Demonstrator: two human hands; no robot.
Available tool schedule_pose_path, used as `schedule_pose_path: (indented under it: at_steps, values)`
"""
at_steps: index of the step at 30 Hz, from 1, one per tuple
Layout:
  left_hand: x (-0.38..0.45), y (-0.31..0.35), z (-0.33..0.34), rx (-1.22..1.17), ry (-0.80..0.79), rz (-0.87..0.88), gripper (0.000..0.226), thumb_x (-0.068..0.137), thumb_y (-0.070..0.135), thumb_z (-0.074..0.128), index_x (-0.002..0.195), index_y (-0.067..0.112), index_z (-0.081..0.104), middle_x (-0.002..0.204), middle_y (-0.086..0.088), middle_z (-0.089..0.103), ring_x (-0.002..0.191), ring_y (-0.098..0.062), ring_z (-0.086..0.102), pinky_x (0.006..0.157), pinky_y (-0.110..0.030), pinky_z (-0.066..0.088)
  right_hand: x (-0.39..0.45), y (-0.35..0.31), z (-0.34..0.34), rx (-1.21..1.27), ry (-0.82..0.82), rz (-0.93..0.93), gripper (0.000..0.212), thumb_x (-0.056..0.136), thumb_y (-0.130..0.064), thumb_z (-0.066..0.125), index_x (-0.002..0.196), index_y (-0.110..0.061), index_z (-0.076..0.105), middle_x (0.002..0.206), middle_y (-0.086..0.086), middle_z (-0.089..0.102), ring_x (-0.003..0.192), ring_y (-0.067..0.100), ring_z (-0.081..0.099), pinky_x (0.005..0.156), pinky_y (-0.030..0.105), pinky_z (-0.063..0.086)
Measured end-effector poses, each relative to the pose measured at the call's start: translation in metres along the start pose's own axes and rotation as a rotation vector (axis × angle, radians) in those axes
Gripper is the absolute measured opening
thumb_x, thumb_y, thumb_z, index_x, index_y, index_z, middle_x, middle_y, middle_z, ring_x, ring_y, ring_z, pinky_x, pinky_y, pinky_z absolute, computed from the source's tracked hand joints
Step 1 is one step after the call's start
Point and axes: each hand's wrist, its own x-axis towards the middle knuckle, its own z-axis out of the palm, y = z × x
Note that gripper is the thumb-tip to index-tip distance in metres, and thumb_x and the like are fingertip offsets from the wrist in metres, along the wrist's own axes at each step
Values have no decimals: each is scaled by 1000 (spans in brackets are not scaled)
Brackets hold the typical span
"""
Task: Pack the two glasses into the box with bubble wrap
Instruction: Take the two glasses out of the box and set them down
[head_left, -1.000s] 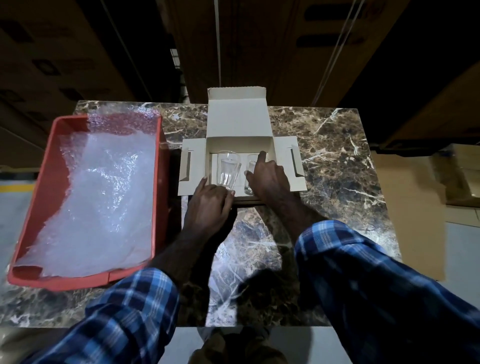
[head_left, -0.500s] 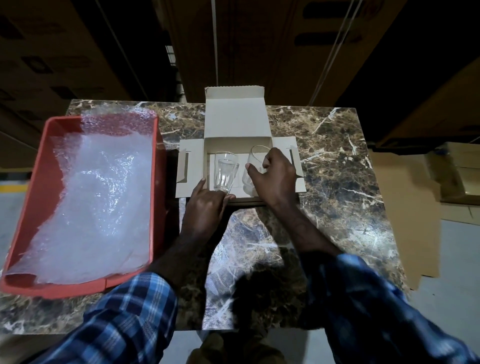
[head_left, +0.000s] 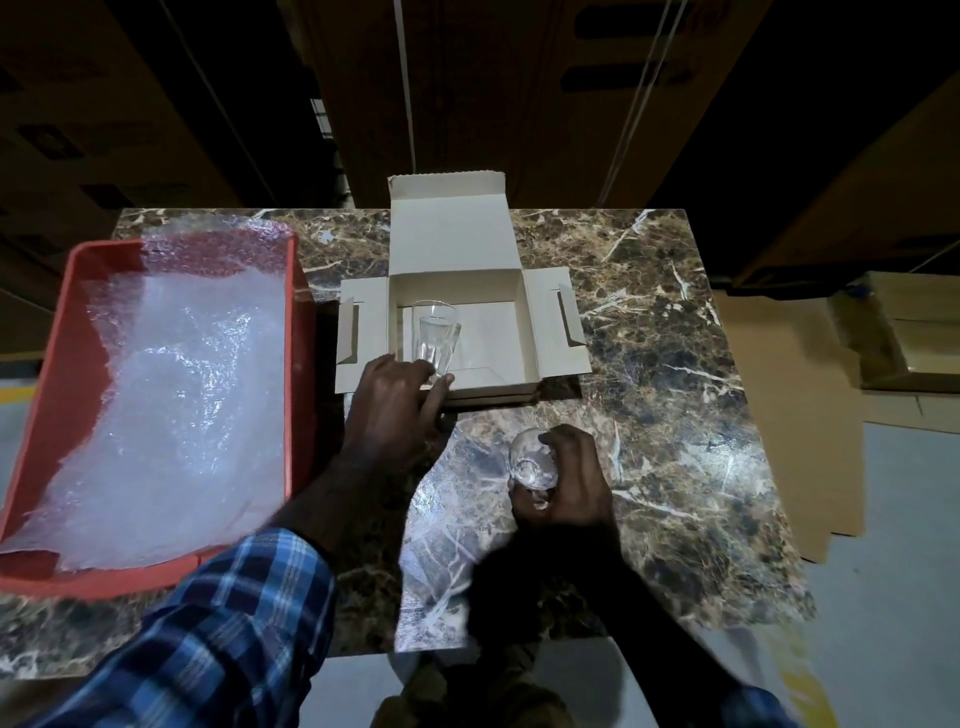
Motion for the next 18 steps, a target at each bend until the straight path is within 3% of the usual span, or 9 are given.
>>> schedule_pose_path:
  at_steps: [3, 6, 9, 11, 14, 18]
  values:
    - [18, 6, -1, -13, -5, -73, 21, 89, 15, 68, 102, 0, 71, 95, -20, 70, 89, -38, 65, 87, -38, 38, 1, 1, -1, 17, -39, 4, 60, 68, -13, 77, 121, -16, 48, 119, 10, 55, 99, 30, 62, 71, 35, 56]
    - [39, 15, 0, 0, -181, -226, 50, 88, 16, 68, 135, 5, 54, 134, -24, 49, 120, -42, 50, 101, -43, 40, 0, 2, -3, 7, -117, 65, 68, 71, -16, 77, 130, -20, 43, 125, 6, 52, 104, 26, 60, 71, 25, 51]
    - [59, 21, -1, 34, -316, -304, 72, 92, 23, 65, 154, 18, 27, 152, -24, 26, 135, -43, 37, 104, -51, 45, -8, 4, 0, 30, -163, 231, 80, 74, -19, 78, 144, -24, 41, 132, 3, 55, 115, 21, 57, 80, 22, 43]
    - [70, 21, 1, 53, -388, -318, 79, 93, 23, 65, 157, 22, 18, 147, -28, 30, 134, -46, 39, 103, -53, 44, -12, 5, 3, 46, -142, 331, 85, 74, -18, 80, 148, -22, 40, 135, 3, 58, 114, 23, 61, 85, 26, 49]
    - [79, 16, 12, 112, -484, -332, 82, 91, 19, 68, 156, 26, 20, 134, -30, 41, 124, -49, 46, 99, -55, 47, -15, 5, 4, 46, -139, 308, 81, 76, -25, 74, 147, -30, 34, 135, 4, 60, 103, 28, 69, 82, 33, 56]
    - [79, 13, 20, 7, -371, -333, 55, 94, 27, 65, 138, 13, 37, 115, -32, 50, 101, -51, 56, 89, -54, 50, -11, 6, 2, 44, -159, 264, 76, 83, -23, 74, 149, -22, 36, 138, 7, 58, 102, 29, 69, 87, 29, 53]
